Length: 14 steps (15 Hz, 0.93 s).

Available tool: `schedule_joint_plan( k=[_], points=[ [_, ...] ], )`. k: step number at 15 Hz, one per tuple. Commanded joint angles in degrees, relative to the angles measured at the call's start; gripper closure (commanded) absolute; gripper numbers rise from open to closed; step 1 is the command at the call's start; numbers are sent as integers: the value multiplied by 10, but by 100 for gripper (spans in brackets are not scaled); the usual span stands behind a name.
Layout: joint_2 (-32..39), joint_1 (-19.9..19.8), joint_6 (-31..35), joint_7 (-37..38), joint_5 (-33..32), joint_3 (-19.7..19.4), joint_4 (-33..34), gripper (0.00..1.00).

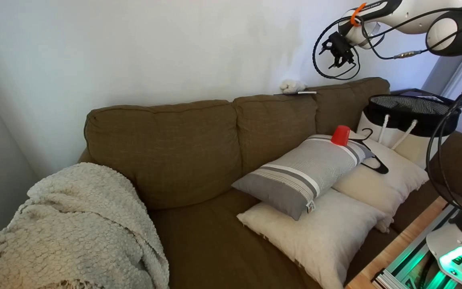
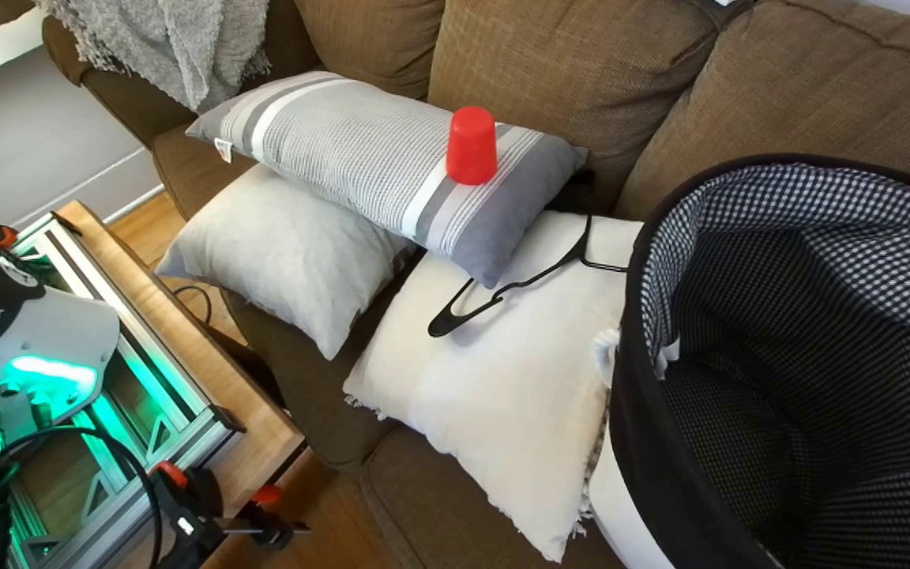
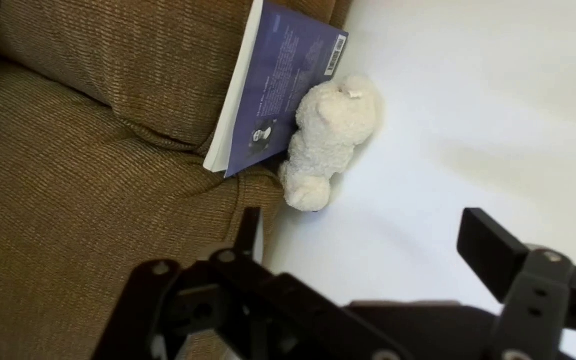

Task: Pick up the book and place it on the top gray pillow

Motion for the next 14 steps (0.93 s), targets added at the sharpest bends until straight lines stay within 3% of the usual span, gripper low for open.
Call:
schedule_joint_plan(
  k=[1,2,5,13,14],
  points=[
    [-3,-15,2,9,-19,21,2,0],
    [4,0,83,-53,6,13,-2,0],
    [50,14,113,-61,-76,13,41,0],
    [227,41,34,-35,-286,-62,221,0],
    [169,47,66,-44,-252,-39,136,0]
  ],
)
